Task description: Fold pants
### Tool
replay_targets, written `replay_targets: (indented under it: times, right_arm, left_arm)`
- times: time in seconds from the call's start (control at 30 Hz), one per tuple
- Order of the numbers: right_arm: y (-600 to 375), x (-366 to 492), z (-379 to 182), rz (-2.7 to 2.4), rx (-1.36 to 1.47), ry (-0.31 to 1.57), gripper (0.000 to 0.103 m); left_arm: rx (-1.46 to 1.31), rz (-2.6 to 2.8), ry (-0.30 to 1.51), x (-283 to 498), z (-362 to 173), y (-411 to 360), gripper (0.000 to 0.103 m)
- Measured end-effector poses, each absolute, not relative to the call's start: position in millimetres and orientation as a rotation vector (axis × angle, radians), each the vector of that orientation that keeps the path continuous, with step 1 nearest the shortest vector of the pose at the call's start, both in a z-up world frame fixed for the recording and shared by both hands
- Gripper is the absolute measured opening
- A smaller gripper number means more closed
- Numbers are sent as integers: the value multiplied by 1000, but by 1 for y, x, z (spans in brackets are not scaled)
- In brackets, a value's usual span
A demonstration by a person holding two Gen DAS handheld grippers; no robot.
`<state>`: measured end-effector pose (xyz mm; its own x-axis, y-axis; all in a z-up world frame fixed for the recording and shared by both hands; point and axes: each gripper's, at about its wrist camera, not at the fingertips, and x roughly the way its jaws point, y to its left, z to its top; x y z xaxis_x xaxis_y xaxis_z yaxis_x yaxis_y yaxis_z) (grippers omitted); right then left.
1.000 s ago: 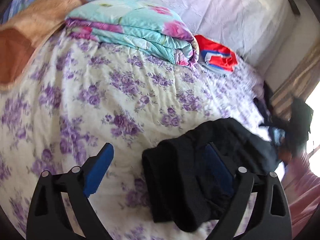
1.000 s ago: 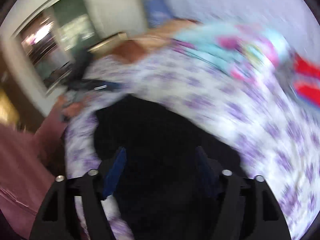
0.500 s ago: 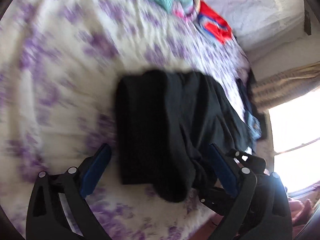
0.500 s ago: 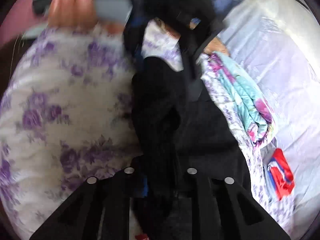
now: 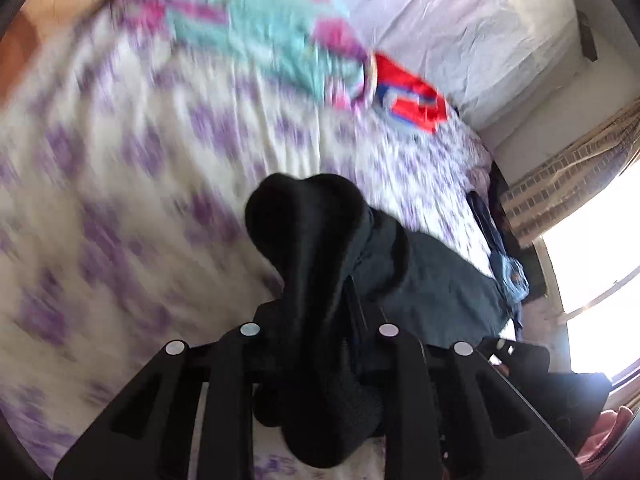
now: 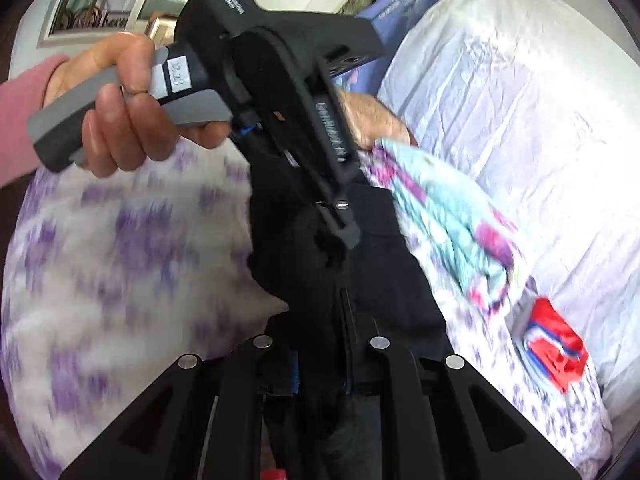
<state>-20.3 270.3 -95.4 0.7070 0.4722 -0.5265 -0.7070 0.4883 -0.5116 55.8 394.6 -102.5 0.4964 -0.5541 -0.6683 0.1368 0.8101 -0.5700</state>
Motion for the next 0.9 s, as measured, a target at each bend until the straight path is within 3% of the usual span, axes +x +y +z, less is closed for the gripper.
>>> replay_targets:
  times: [0.1,0.2,0.23,0.27,0.33,0.4,0.5,0.67,0.9]
  right_arm:
    - [293,-4,-100,724,-762,335,19]
    - [302,15,-121,797,-725,500,44]
    - [292,16,-121,816,-683,540,45]
    - [282,15,-117,827,-645,548,46]
    - [240,7,-94,815,-534,511,64]
    - [183,-4,-71,749,-424,444,74]
    - [104,-4,-59,589,-311,453,74]
    - [-71,-2,-69,95,-46,561,74]
    - [-224,-34,-107,-262,236,649,73]
  left_arm:
    - [-462,-396,958,66,-97,414,21]
    - [-462,-331,1051,76,-131,424,26]
    - [-435,-276,1086,77,-148,423,36]
    - [-436,-268,1079,76,-155,426,38]
    - [-467,-266,1047,71,-151,431,44]
    - [-416,-163,992,59,-130,434,50]
    - [-180,80,880,36,-89,424,57]
    - [-115,-110,788,-1,-49,354,65]
    - [21,-604,870,-22,-86,172,65]
